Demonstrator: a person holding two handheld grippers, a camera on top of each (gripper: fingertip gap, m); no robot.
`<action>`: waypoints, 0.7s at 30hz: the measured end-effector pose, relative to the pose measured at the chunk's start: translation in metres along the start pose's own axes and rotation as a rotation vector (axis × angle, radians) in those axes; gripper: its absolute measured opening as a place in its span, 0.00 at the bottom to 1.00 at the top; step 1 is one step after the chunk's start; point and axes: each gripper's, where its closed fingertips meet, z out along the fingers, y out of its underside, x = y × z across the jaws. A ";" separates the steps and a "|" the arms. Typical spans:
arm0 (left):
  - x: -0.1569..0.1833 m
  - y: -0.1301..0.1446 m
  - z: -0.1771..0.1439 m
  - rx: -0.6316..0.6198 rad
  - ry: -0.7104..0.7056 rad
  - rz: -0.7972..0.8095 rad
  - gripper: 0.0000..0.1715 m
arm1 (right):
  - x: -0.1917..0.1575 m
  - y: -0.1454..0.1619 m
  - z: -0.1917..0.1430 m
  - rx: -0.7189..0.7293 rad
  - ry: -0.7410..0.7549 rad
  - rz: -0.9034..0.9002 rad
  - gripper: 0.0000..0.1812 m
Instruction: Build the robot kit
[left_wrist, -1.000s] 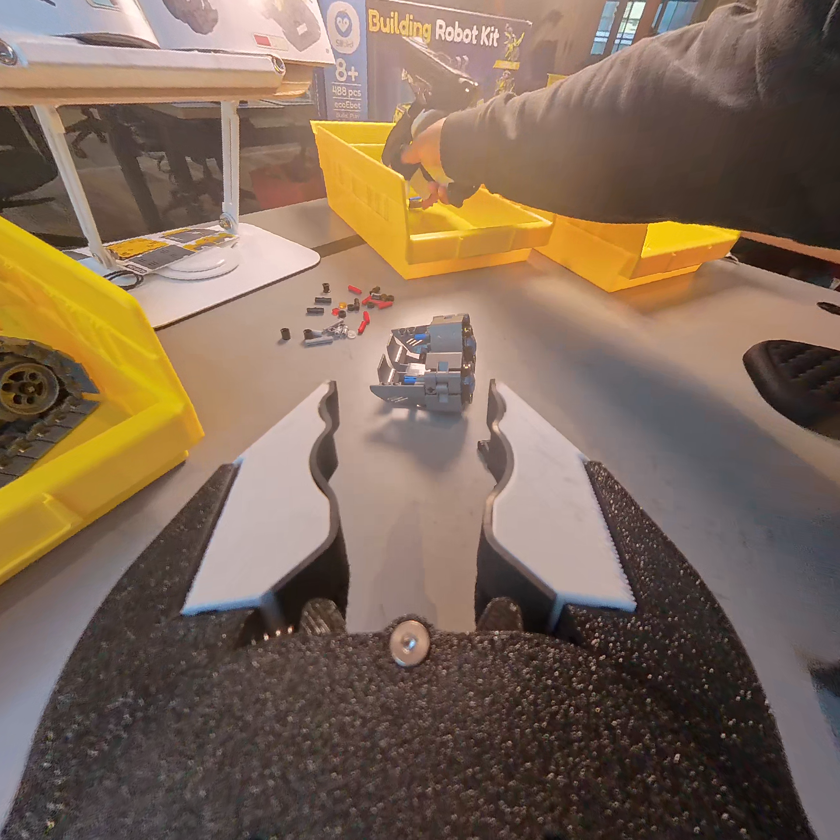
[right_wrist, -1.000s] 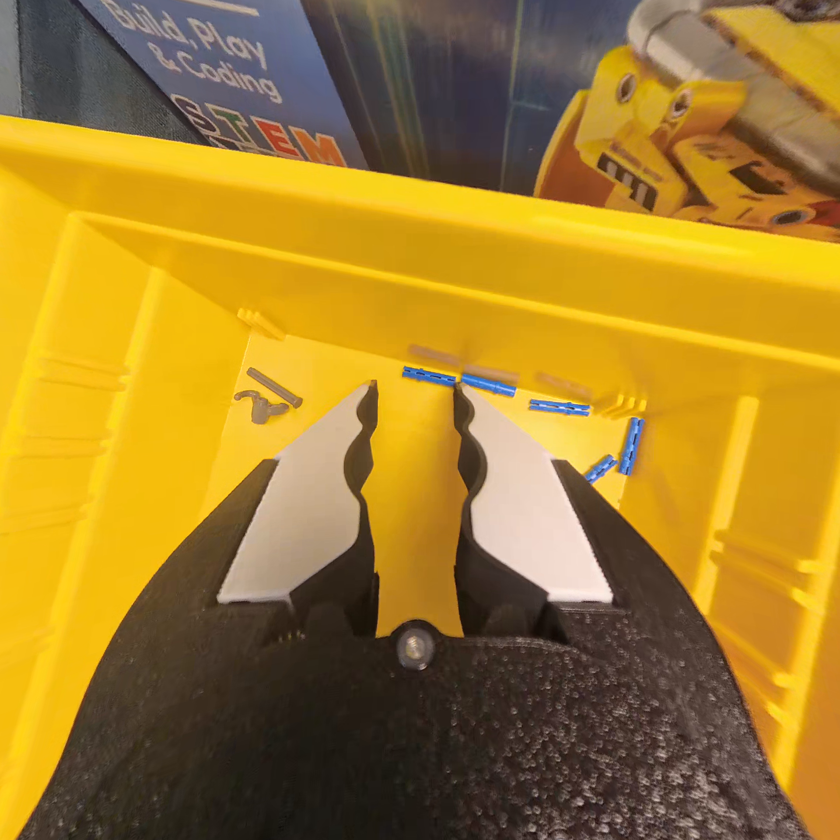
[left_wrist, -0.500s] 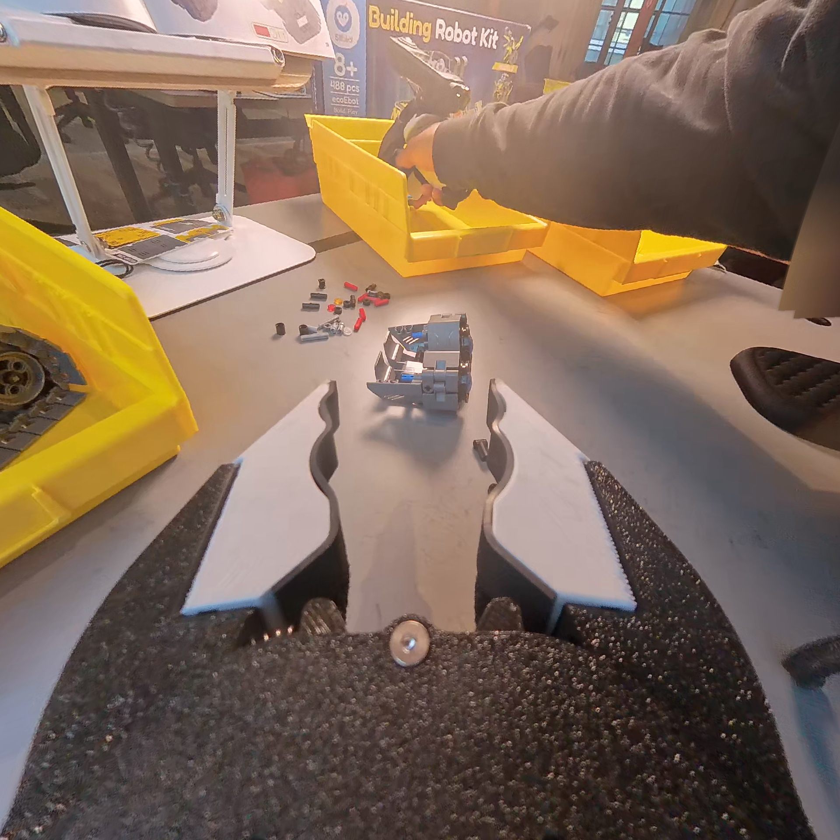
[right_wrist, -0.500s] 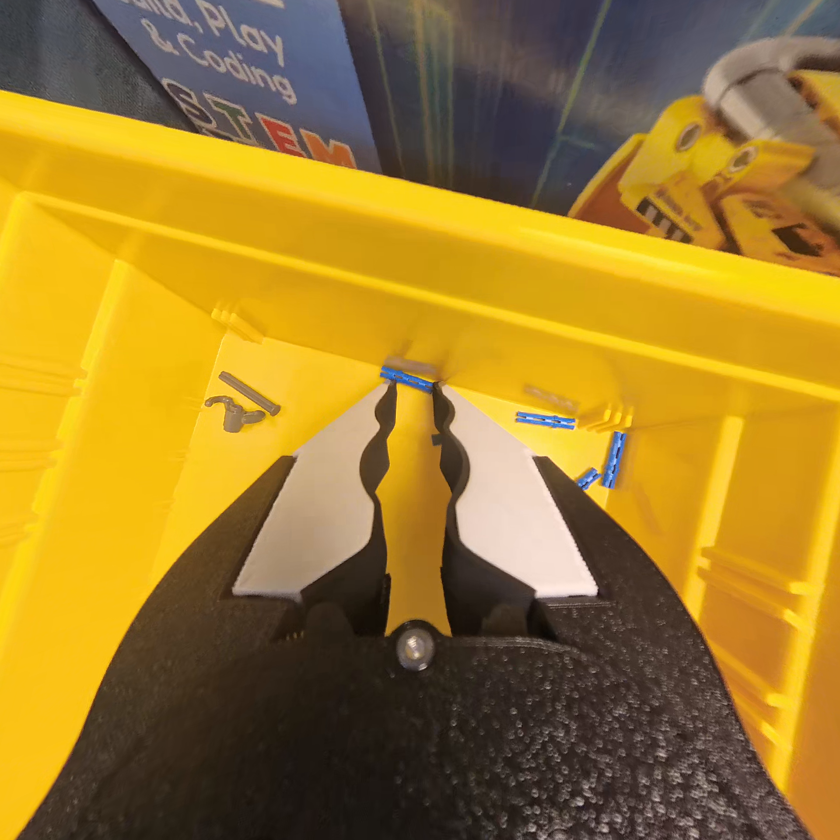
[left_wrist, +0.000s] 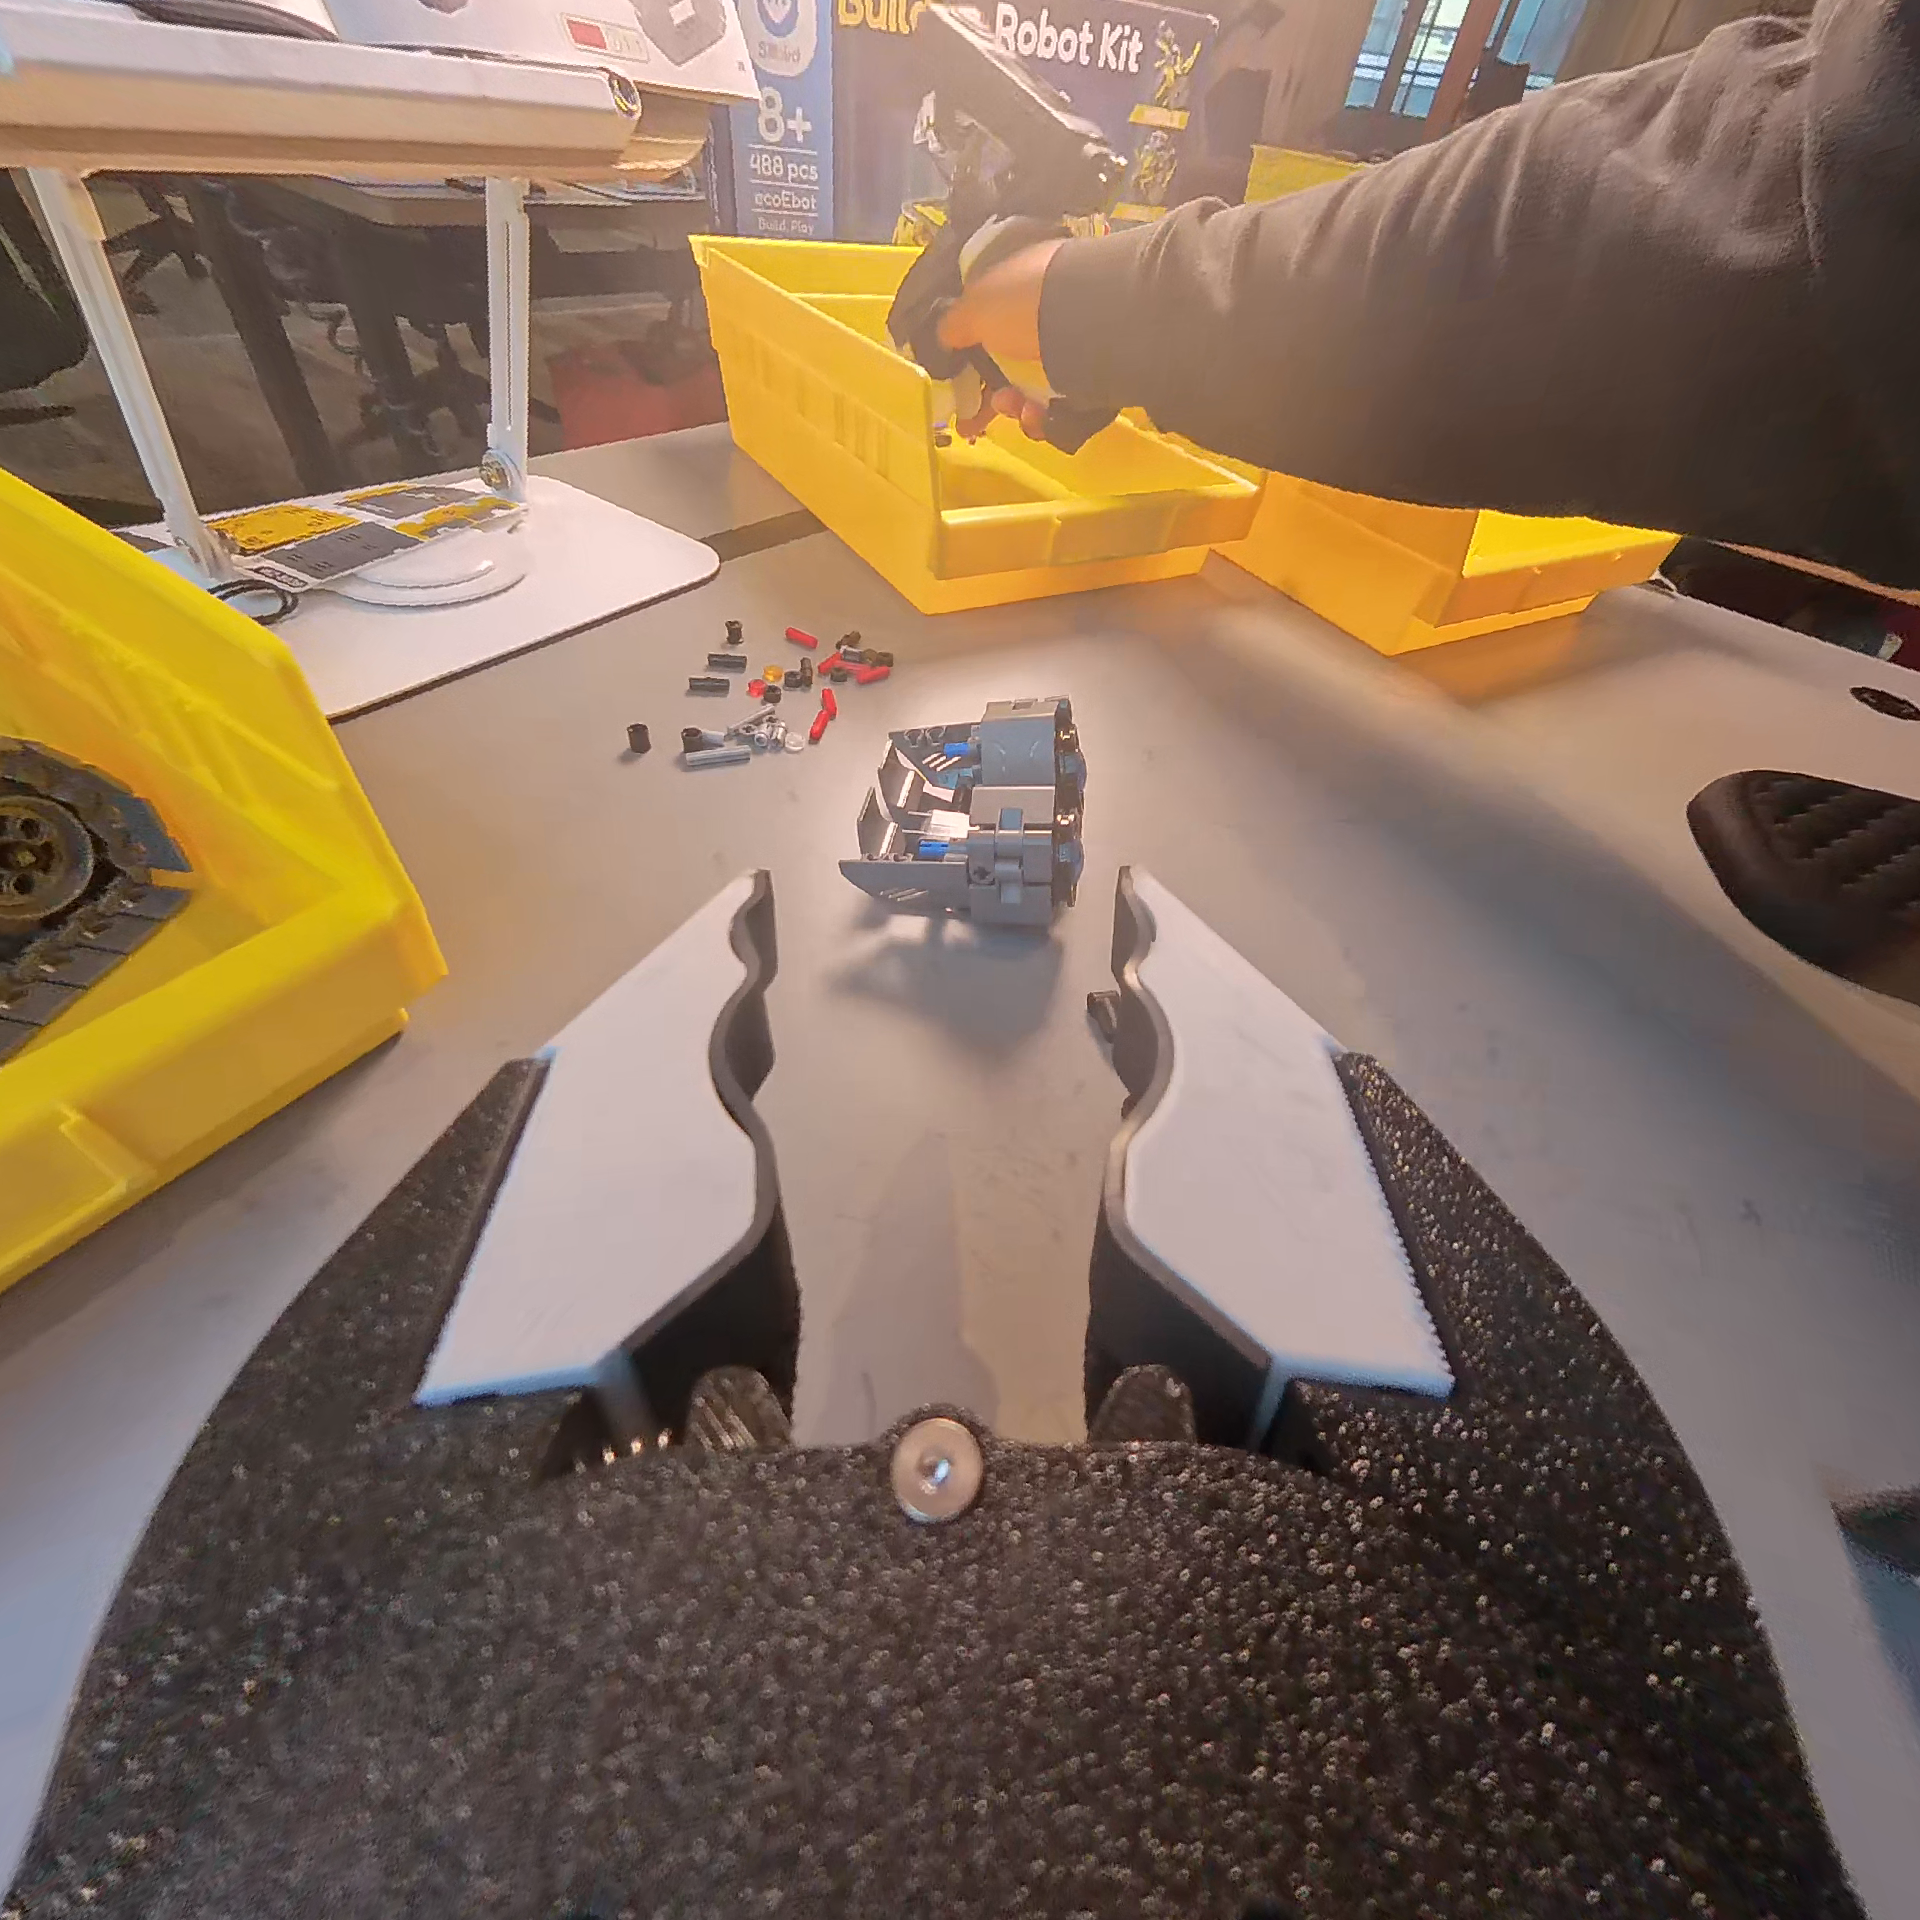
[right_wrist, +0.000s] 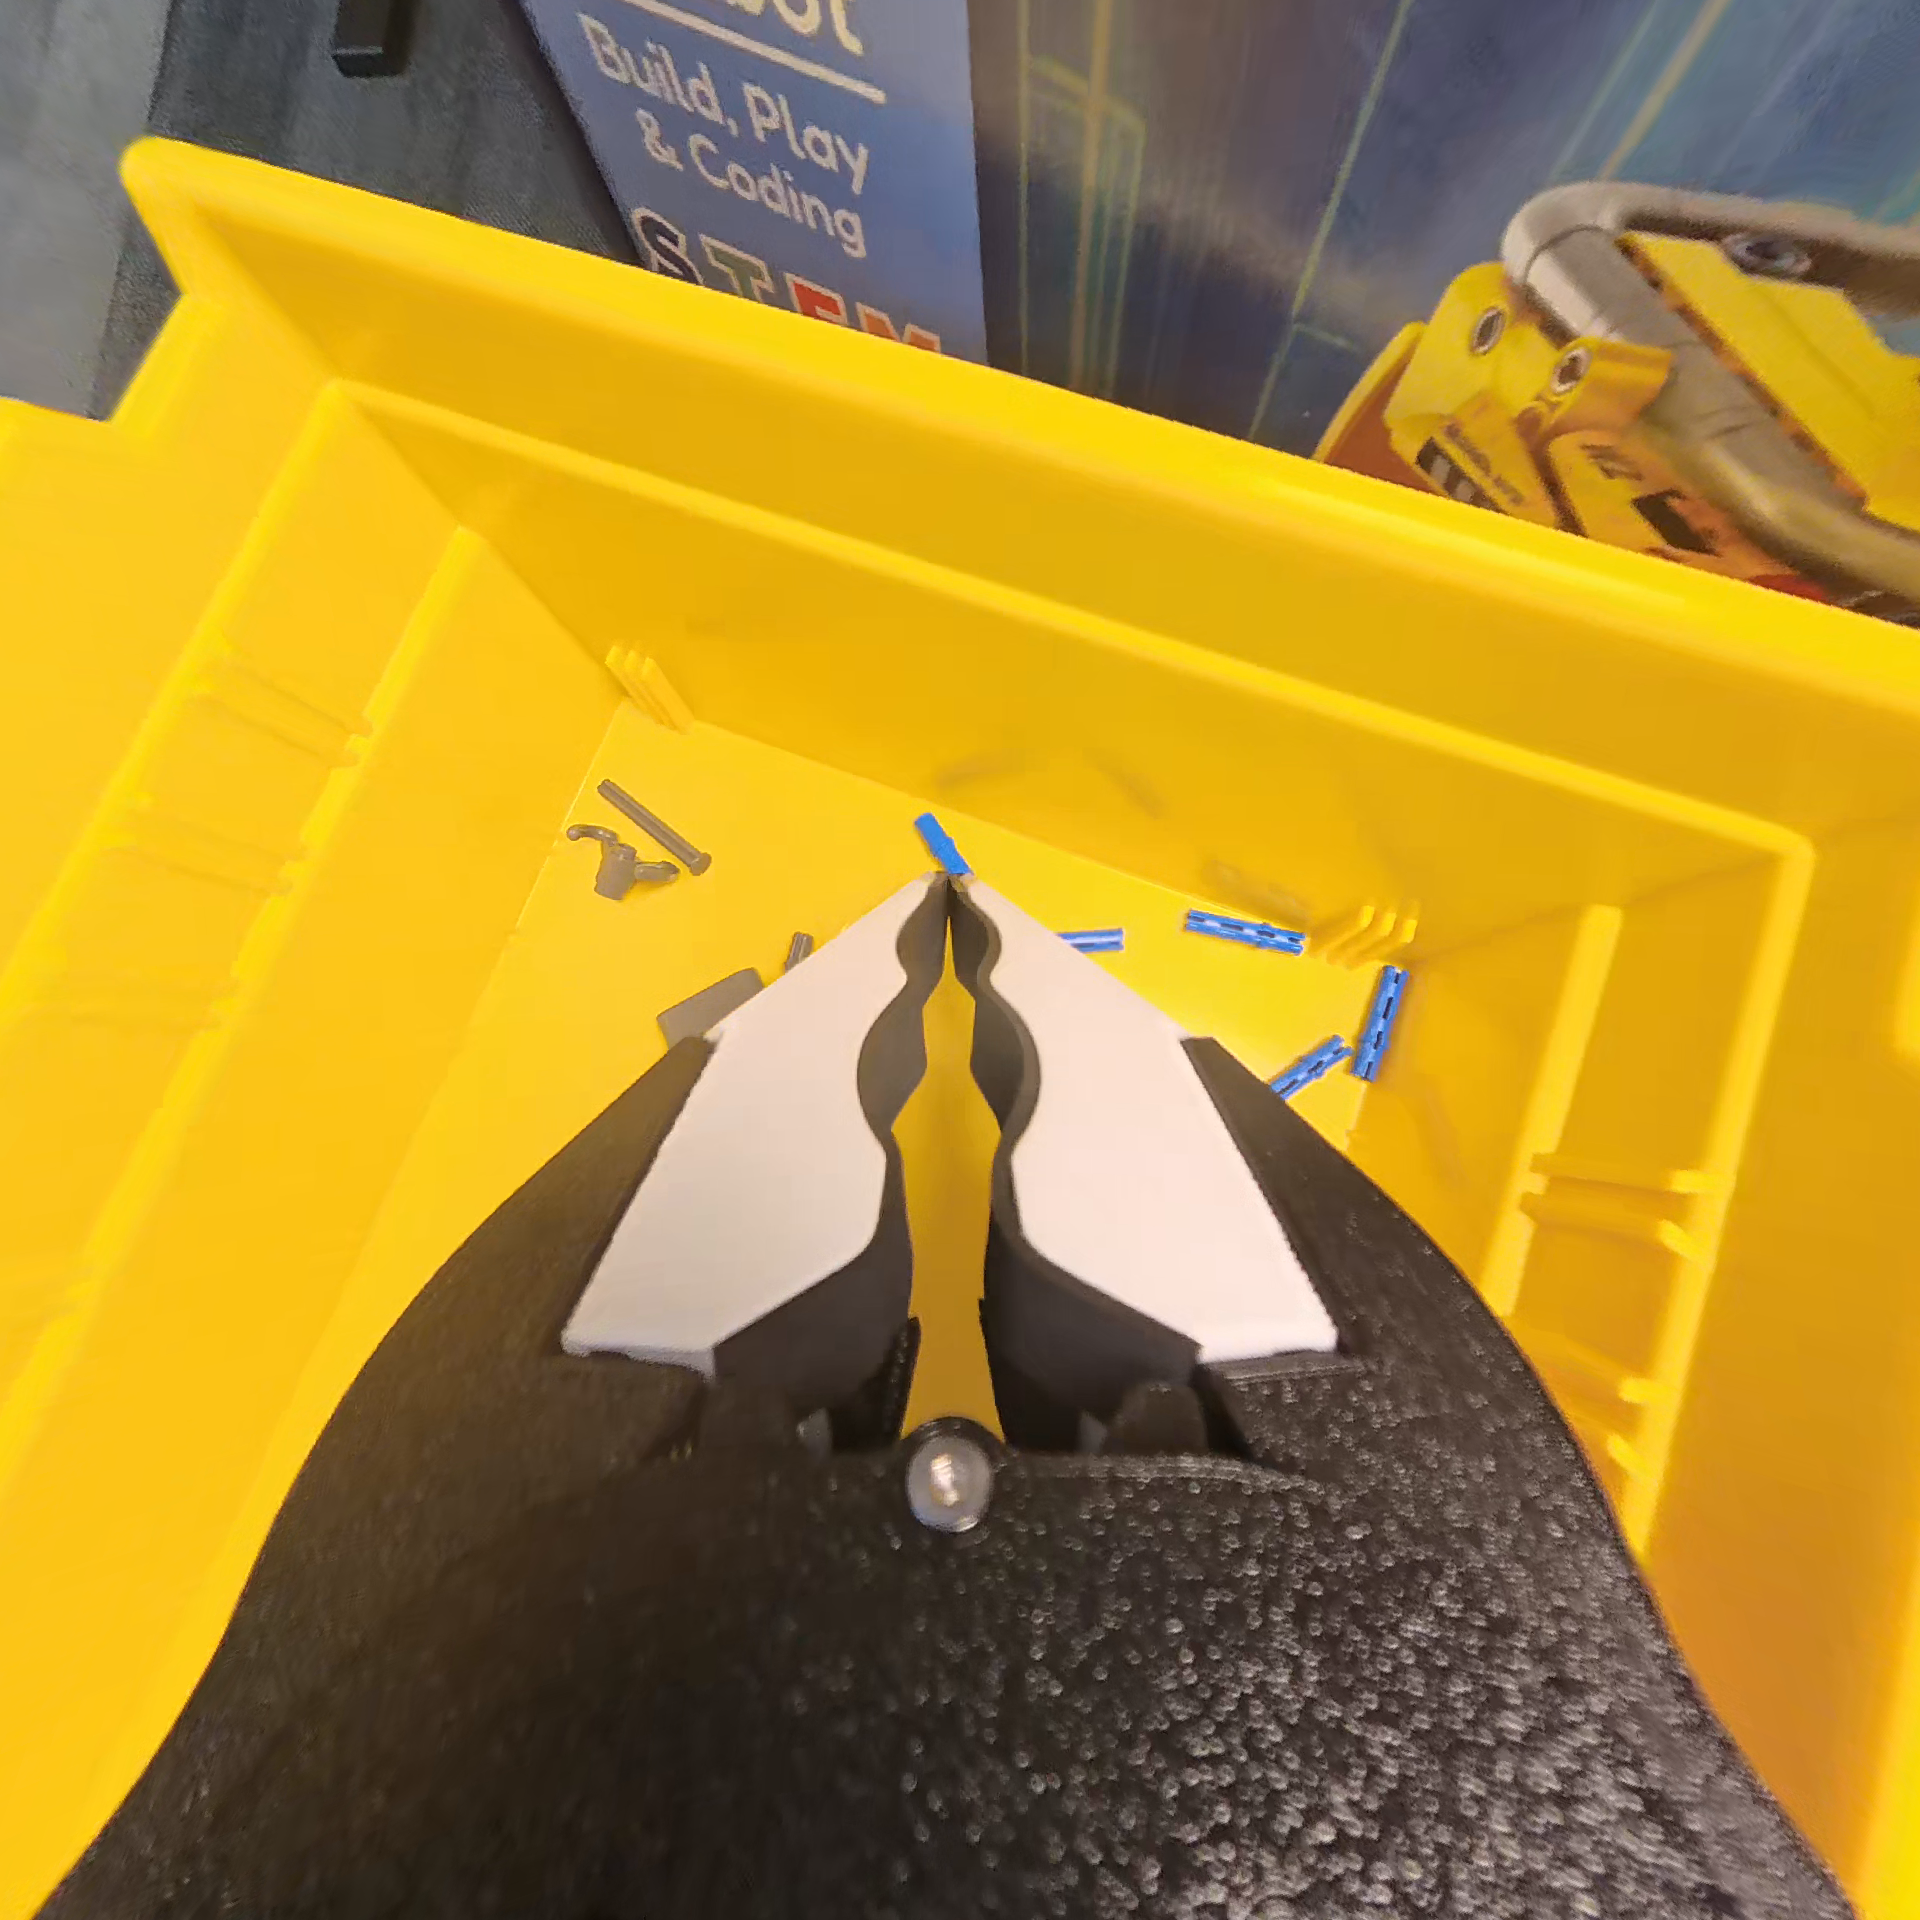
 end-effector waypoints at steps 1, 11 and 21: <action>0.000 0.001 0.000 -0.003 0.000 0.000 0.38 | -0.002 -0.001 -0.003 0.006 -0.009 -0.007 0.00; -0.001 0.004 0.002 -0.022 -0.010 0.018 0.38 | -0.006 0.005 0.011 -0.036 -0.018 -0.069 0.11; -0.002 0.005 0.002 -0.023 -0.005 0.011 0.38 | -0.013 0.007 0.011 -0.079 -0.041 -0.111 0.01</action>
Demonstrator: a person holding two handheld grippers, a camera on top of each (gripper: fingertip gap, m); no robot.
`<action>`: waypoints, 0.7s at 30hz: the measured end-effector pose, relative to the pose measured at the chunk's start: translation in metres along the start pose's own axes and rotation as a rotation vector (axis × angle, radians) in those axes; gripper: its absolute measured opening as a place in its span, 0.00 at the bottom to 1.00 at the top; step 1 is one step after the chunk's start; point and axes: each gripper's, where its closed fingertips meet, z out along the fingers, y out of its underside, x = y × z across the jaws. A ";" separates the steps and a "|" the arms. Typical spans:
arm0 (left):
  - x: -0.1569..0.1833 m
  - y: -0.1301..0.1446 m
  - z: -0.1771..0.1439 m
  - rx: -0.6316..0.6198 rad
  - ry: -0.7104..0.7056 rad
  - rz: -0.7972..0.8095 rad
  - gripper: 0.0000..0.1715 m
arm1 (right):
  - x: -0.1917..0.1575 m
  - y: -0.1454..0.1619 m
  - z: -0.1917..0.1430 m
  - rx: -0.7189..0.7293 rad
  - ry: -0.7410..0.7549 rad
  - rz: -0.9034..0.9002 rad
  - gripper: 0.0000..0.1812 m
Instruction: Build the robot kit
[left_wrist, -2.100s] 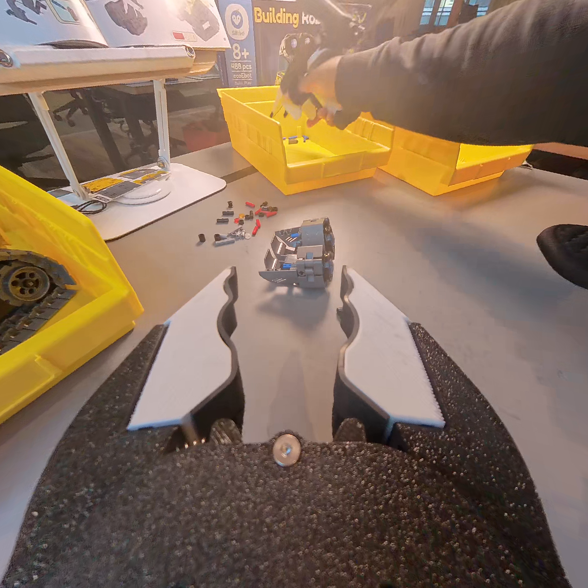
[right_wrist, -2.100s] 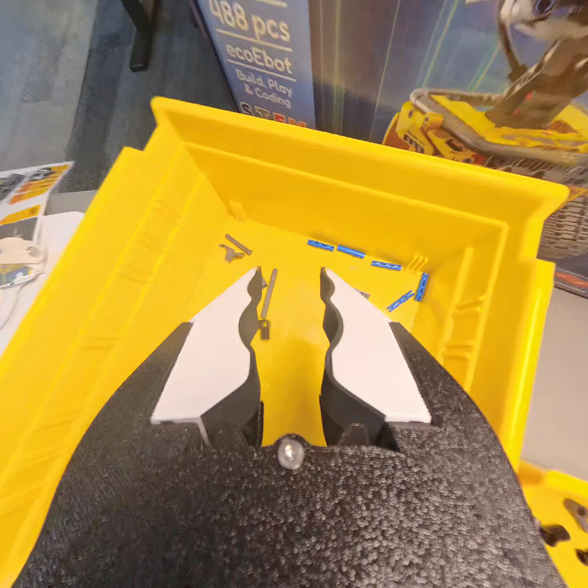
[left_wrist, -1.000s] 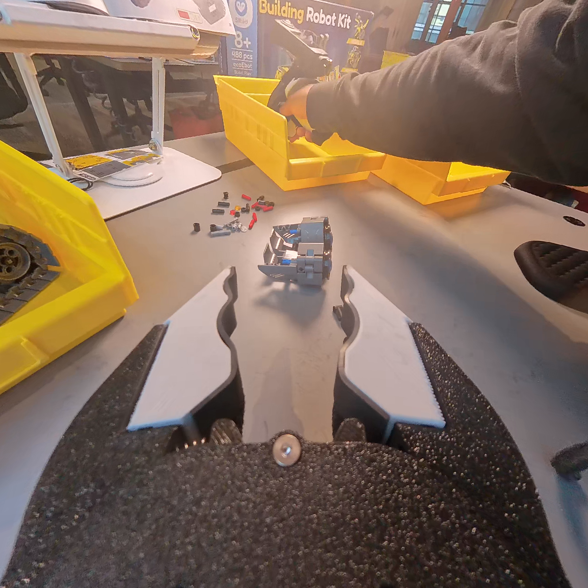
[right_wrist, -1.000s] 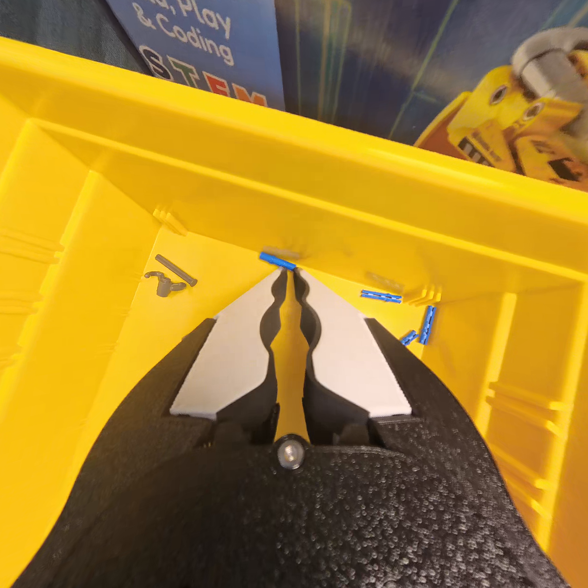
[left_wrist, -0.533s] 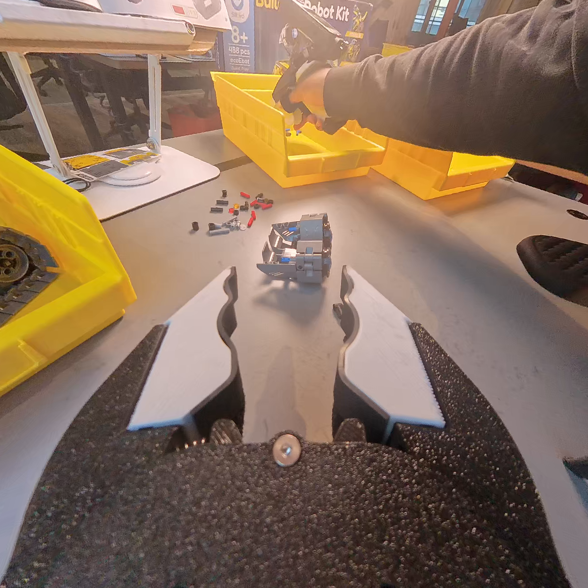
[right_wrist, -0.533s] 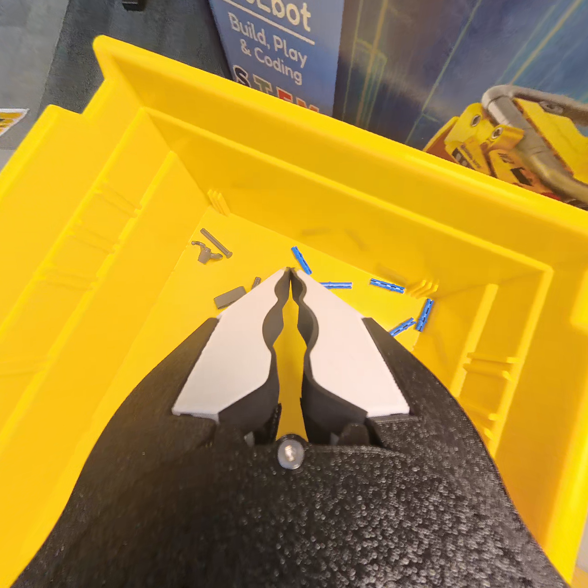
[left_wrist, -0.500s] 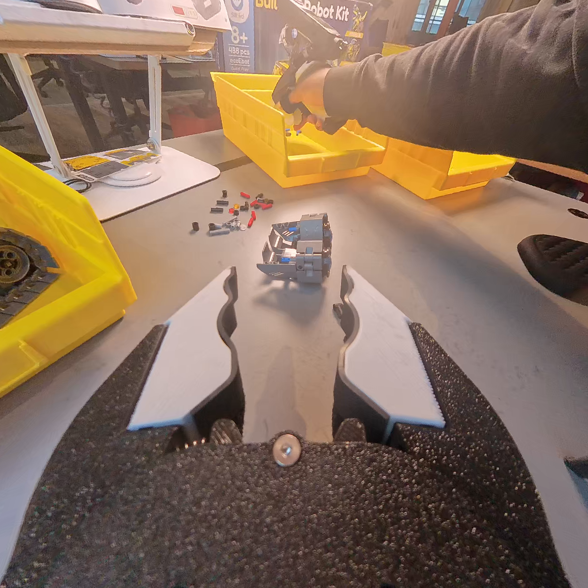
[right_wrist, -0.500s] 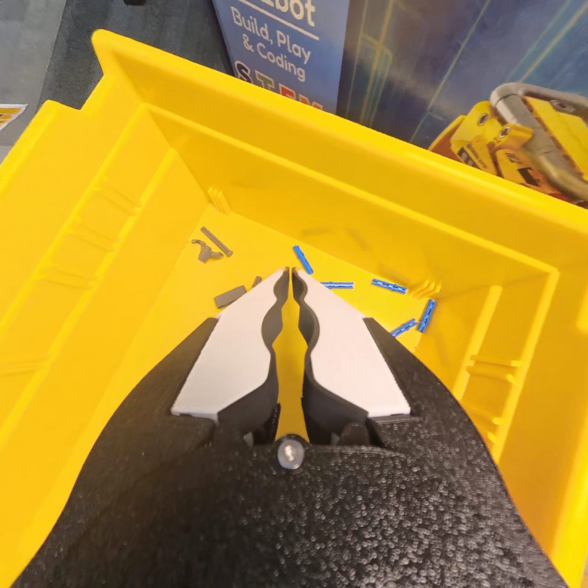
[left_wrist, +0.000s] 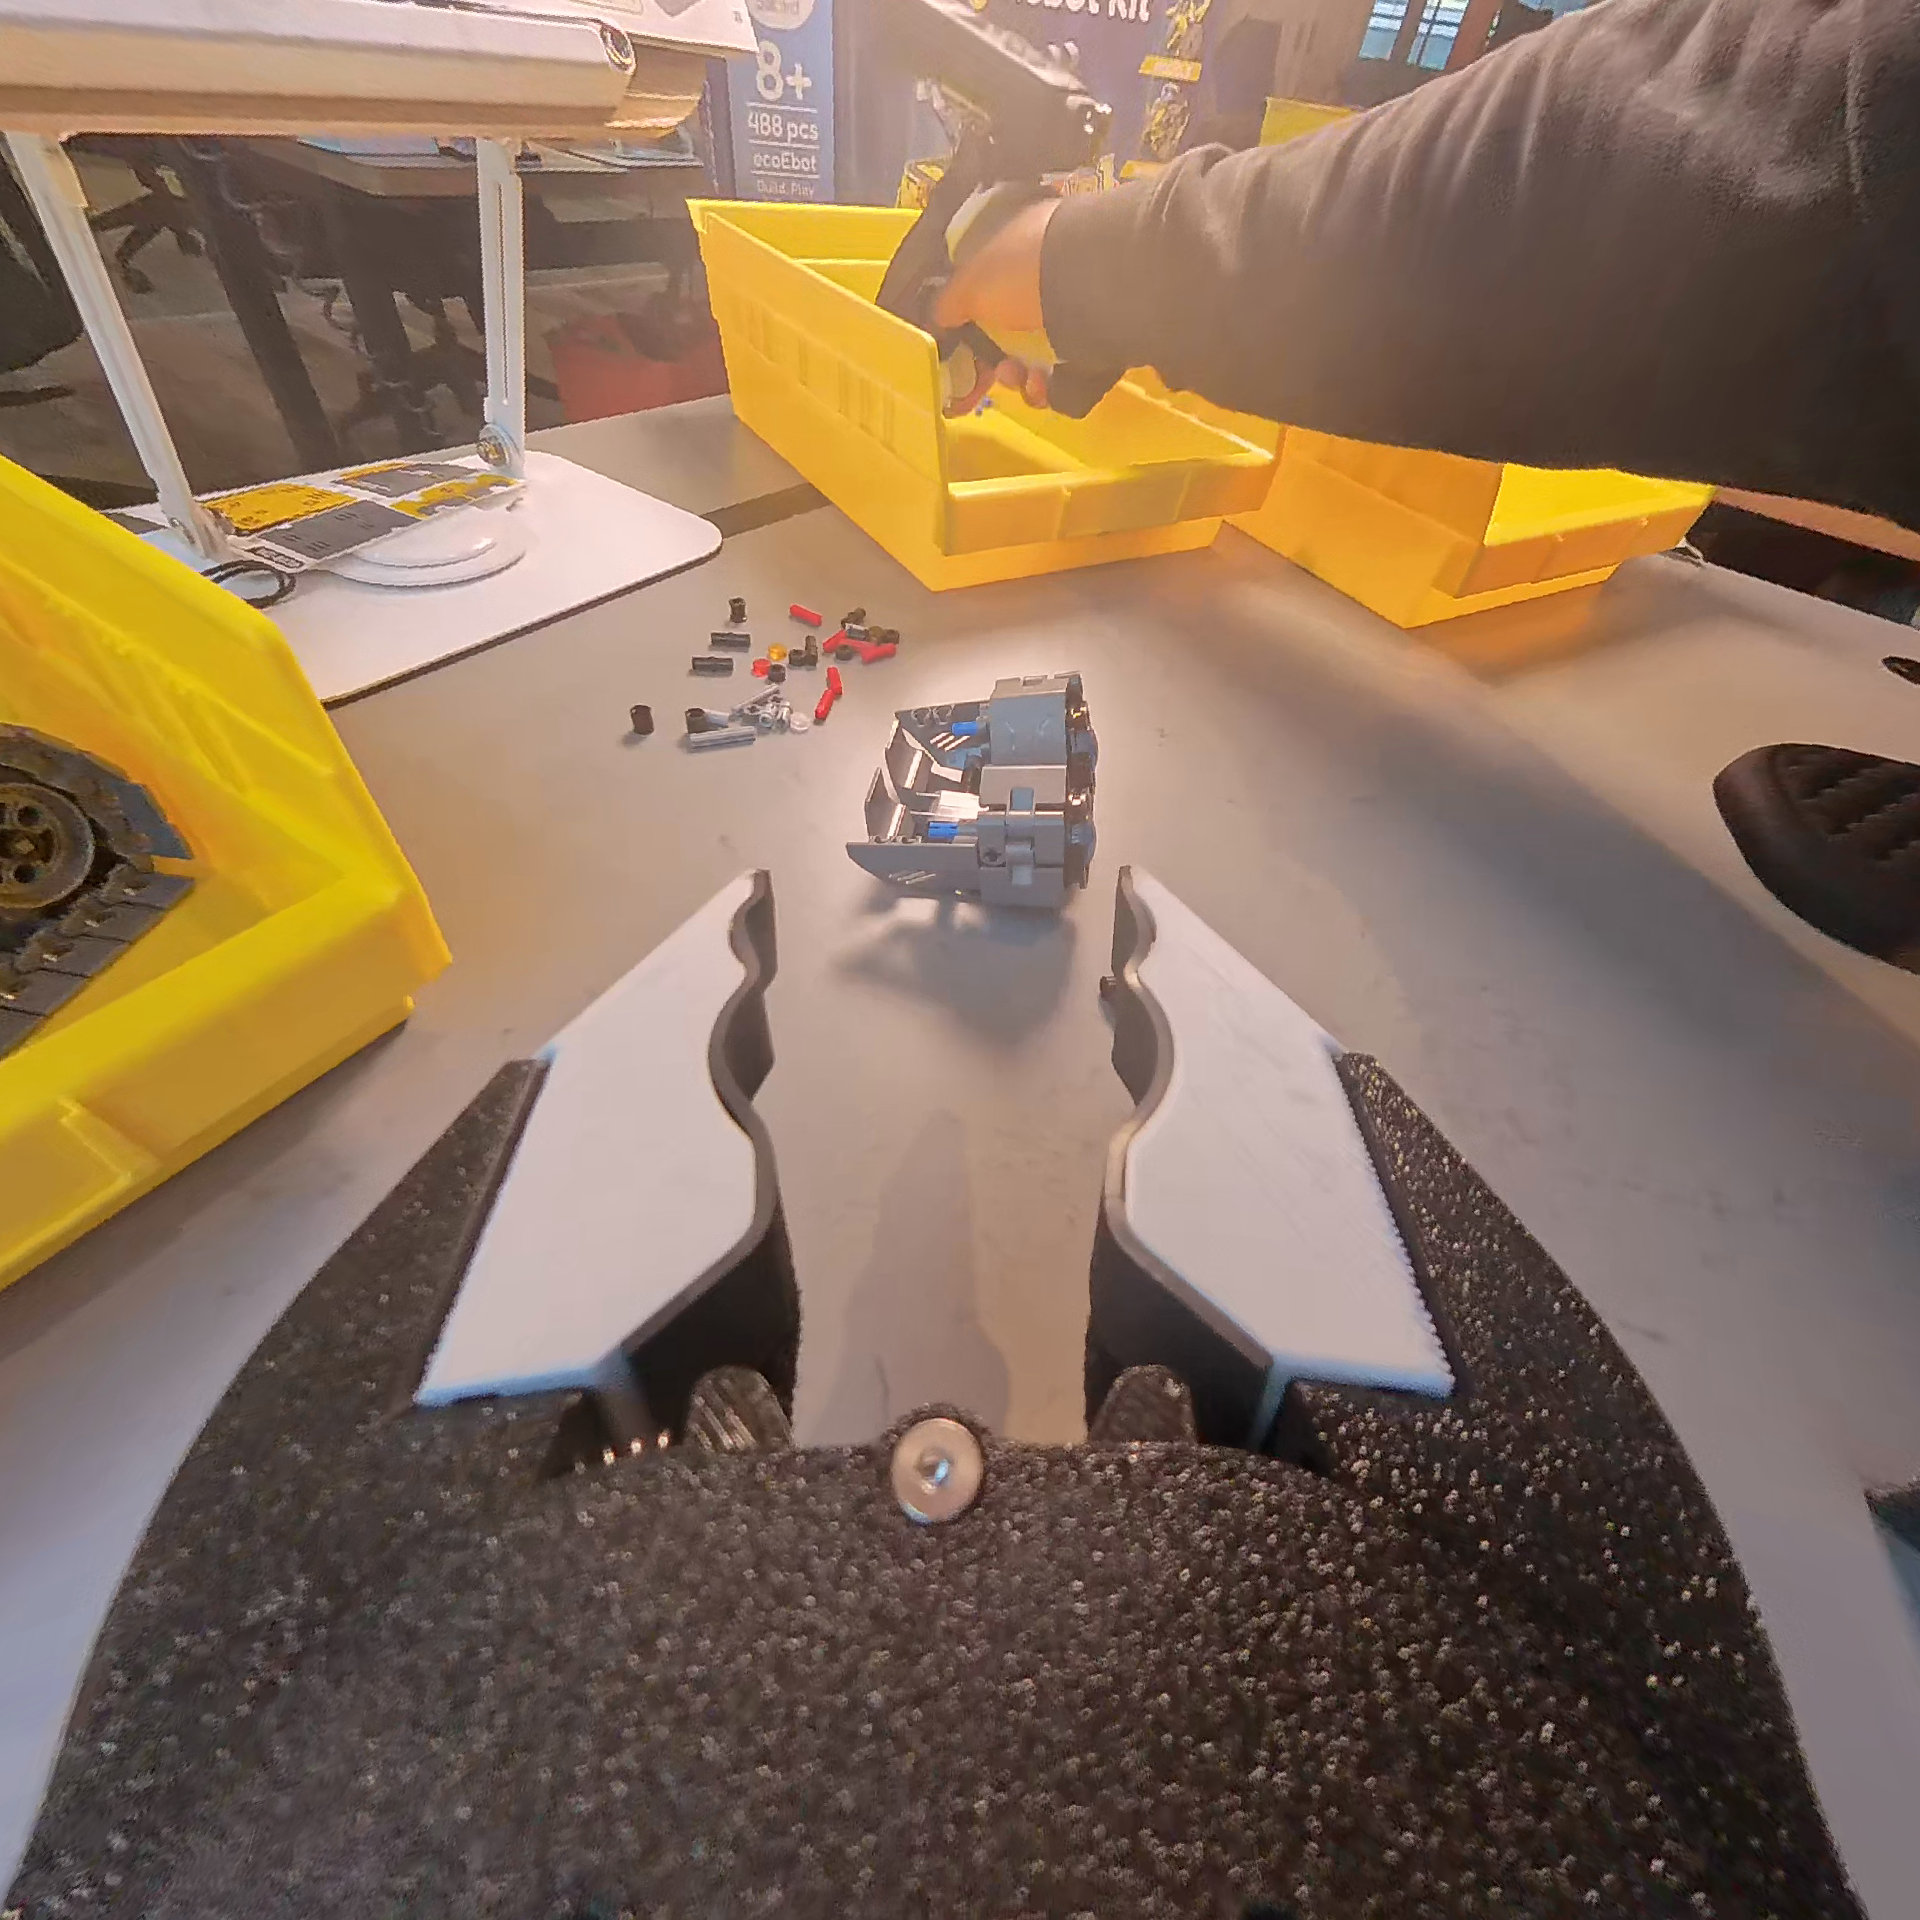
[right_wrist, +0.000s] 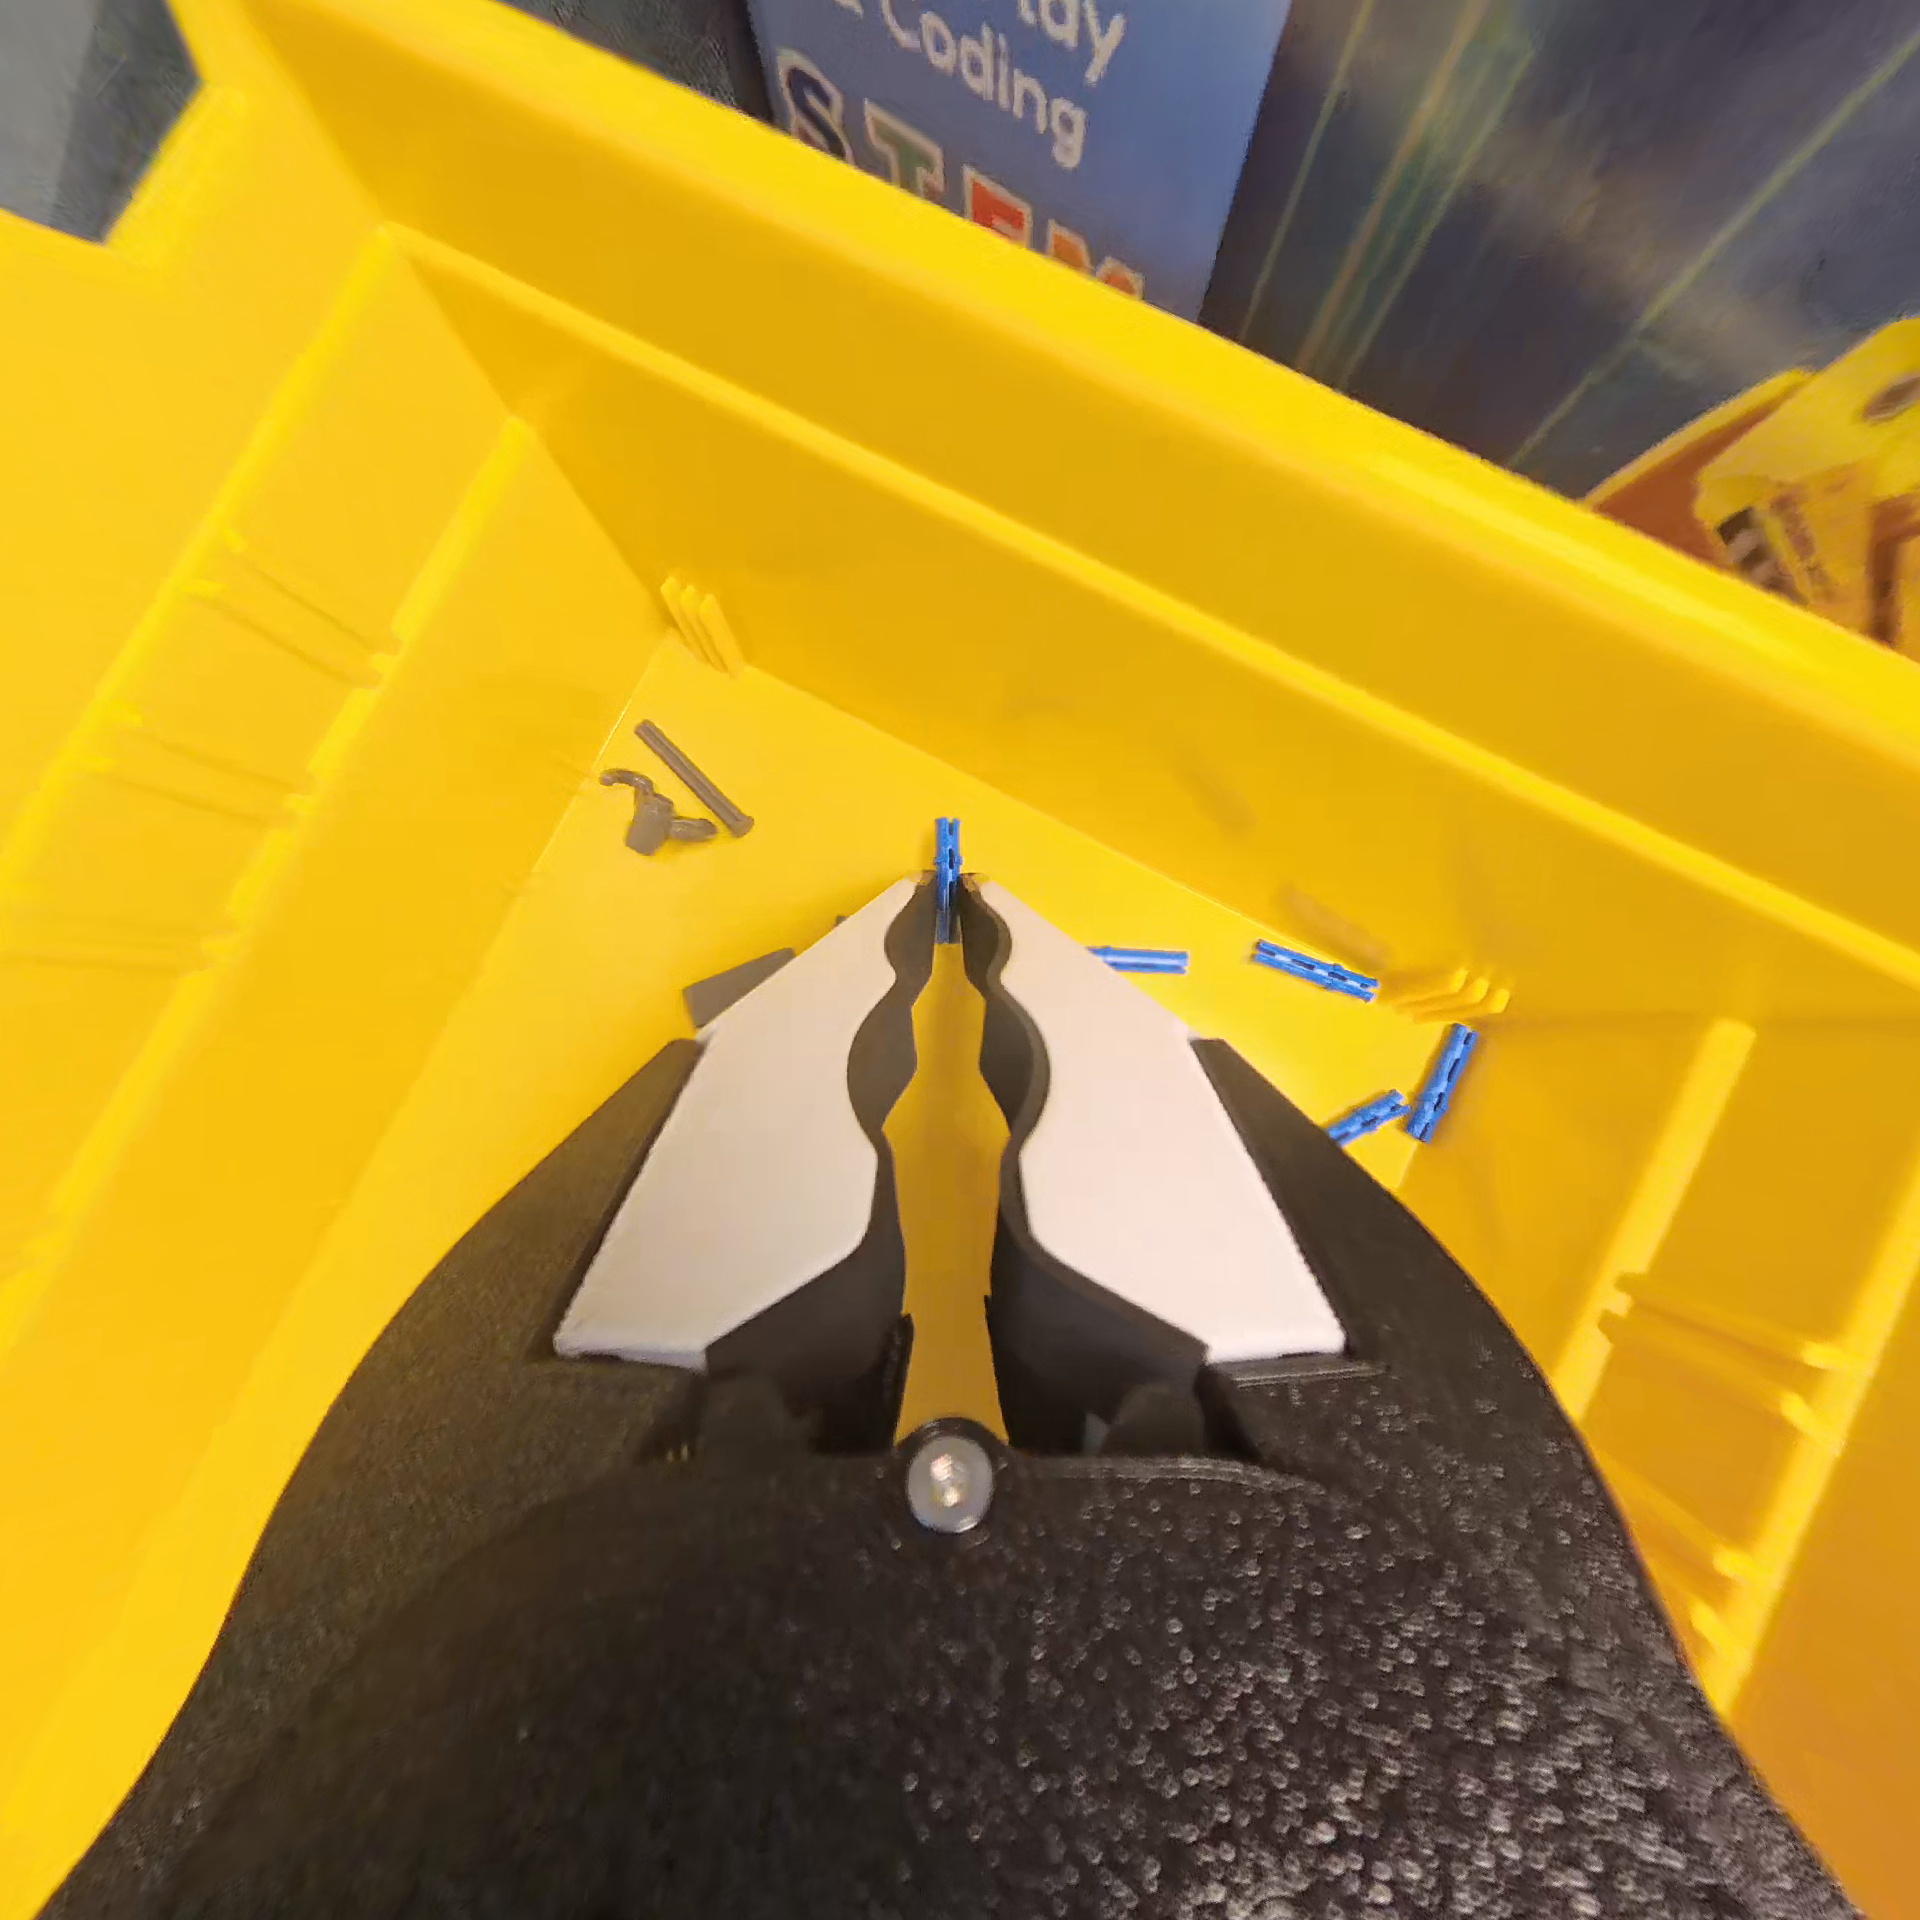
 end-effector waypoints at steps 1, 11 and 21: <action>0.000 0.000 0.000 -0.001 -0.002 0.004 0.38 | -0.004 -0.006 -0.010 0.030 -0.016 0.000 0.01; -0.003 -0.009 -0.006 0.012 -0.042 0.055 0.38 | -0.198 0.013 -0.243 0.369 -0.493 -0.503 0.01; -0.006 -0.004 -0.004 -0.010 -0.076 0.093 0.38 | -0.330 0.266 -0.247 0.128 -0.739 -0.888 0.02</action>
